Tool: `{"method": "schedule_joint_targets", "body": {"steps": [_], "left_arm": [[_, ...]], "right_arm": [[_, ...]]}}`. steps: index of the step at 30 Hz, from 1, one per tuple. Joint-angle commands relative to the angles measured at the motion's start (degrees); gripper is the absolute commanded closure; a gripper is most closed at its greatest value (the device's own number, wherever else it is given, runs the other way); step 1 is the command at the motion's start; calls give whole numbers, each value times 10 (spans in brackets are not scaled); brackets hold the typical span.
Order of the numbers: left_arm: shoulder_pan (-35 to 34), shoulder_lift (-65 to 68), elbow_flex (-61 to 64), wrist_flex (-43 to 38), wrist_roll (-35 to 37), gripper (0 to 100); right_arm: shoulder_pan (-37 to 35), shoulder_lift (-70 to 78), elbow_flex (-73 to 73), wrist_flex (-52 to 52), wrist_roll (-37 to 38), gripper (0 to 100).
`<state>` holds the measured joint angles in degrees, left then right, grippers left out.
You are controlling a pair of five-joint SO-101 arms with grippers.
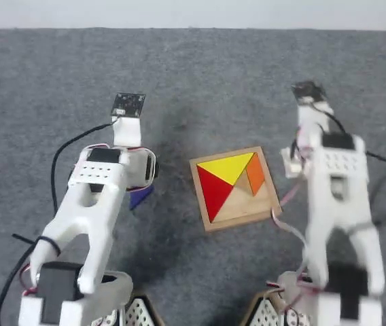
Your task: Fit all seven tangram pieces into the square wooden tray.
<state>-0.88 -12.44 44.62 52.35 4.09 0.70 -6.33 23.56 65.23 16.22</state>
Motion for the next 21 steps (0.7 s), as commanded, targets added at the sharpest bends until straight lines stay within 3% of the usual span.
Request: {"method": "schedule_joint_targets", "body": {"steps": [1, 7, 12, 21], "left_arm": [[-7, -31, 3, -27, 6, 834], [-4, -32, 8, -32, 3, 834], [-4, -31, 8, -32, 3, 834], [-4, -31, 9, -32, 3, 834]], "right_arm": [[-14, 110, -106, 4, 8, 826], [29, 253, -247, 6, 11, 757], [61, 327, -330, 34, 58, 756], [77, 423, -377, 42, 69, 757]]}}
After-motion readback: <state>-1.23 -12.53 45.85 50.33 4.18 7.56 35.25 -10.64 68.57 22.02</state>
